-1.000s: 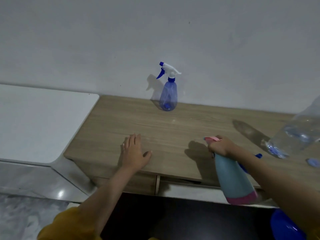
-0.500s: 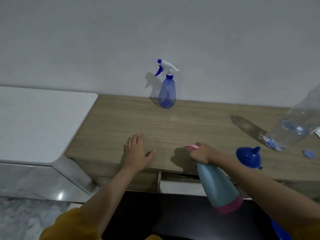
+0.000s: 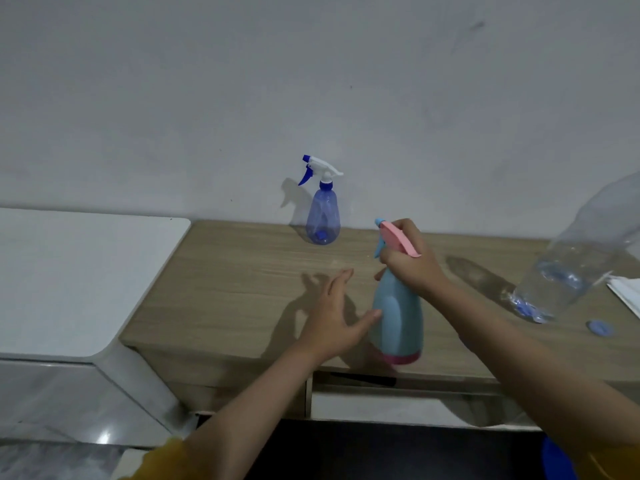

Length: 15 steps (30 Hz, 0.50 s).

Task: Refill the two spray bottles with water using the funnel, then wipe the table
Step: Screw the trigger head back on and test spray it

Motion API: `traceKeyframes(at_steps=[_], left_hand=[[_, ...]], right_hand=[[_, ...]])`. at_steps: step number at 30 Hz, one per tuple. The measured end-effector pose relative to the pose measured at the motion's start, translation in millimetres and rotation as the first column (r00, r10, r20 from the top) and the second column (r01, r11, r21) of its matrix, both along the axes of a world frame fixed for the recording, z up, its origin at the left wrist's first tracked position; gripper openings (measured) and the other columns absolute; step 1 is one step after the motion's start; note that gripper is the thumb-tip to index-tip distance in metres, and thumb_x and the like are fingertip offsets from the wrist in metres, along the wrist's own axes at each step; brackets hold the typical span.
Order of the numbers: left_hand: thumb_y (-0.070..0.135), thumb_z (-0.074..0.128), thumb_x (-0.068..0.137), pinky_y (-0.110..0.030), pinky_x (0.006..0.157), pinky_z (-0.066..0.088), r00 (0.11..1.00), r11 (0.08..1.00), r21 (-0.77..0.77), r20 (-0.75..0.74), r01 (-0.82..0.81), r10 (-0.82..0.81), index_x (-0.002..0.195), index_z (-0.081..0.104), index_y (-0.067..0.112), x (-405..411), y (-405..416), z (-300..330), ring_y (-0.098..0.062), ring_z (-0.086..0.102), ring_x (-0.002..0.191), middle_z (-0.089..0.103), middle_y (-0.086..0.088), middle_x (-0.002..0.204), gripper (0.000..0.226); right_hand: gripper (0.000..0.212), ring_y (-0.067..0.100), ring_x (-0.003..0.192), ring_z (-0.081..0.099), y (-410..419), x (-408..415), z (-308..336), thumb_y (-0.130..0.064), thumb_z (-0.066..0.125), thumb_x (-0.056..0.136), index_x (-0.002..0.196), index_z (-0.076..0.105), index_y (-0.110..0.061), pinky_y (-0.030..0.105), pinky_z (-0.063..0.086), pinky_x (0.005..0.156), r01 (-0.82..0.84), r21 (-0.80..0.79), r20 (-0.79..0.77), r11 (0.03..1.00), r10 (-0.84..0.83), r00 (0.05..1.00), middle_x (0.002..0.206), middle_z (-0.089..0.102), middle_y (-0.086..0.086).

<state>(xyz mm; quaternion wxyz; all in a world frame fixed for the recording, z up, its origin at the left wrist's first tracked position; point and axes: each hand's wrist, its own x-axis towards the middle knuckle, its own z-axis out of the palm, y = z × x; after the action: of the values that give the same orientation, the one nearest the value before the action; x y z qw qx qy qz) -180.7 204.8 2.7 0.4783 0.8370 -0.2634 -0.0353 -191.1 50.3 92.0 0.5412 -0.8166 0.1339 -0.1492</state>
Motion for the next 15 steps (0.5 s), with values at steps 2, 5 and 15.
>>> traceKeyframes(at_steps=[2,5,15], left_hand=[[0.052,0.068,0.079,-0.023,0.107,0.027,0.994,0.995,-0.079,-0.086,0.054,-0.06,0.148,0.022,0.026,-3.1,-13.0,12.3,-0.003,0.026,0.136,0.027,0.012,0.15,0.086],[0.044,0.075,0.075,-0.014,0.097,0.037,0.984,0.98,-0.159,-0.112,0.119,-0.138,0.141,0.029,0.03,-1.8,-28.0,24.9,0.001,0.039,0.126,0.04,0.016,0.137,0.081],[0.038,0.08,0.068,-0.024,0.085,0.055,0.996,0.944,-0.318,-0.007,-0.087,0.089,0.127,0.044,0.031,13.1,-64.4,39.6,-0.006,0.054,0.108,0.054,0.014,0.12,0.07]], right_hand=[[0.028,0.021,0.067,0.065,-1.4,0.7,9.6,0.004,0.053,0.082,0.104,0.048,-0.012,0.041,0.06,0.058,0.013,0.009,0.124,1.0,-0.014,0.992,0.091,0.055,0.001],[0.033,0.015,0.064,0.065,-5.7,3.6,22.7,0.006,0.052,0.081,0.108,0.048,-0.012,0.041,0.06,0.057,0.025,0.039,0.236,0.999,-0.033,0.971,0.096,0.057,0.008],[0.05,0.013,0.084,0.064,-22.1,19.0,42.6,-0.019,0.083,0.074,0.113,0.052,-0.02,0.033,0.058,0.071,0.064,0.208,0.433,0.976,-0.151,0.889,0.095,0.062,0.006]])
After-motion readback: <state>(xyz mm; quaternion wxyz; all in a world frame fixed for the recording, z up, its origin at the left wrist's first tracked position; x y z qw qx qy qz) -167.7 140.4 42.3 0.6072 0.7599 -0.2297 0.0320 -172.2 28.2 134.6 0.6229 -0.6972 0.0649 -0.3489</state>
